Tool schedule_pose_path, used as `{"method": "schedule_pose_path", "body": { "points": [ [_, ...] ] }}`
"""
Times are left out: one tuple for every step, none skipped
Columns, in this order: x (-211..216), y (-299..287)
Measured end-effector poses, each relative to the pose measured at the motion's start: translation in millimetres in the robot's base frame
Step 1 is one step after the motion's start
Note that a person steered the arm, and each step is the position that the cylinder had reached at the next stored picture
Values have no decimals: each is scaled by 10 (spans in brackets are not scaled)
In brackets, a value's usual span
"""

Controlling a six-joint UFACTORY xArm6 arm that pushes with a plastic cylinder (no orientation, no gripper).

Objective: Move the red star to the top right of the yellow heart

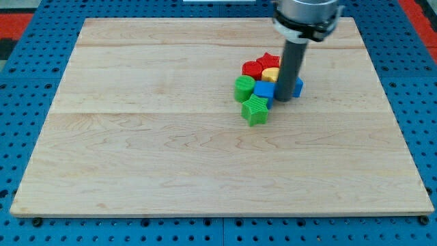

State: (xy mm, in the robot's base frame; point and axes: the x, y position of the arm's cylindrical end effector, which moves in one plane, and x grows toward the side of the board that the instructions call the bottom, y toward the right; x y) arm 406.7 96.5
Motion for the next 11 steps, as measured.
{"method": "schedule_pose_path", "body": {
  "points": [
    [-228, -94],
    [-407, -105],
    [-690, -105],
    [-874, -105],
    [-985, -105],
    [-1214, -179],
    [-1450, 221],
    [-1451, 218],
    [-1429, -369],
    [-1425, -838],
    [-1608, -851]
  ]
}}
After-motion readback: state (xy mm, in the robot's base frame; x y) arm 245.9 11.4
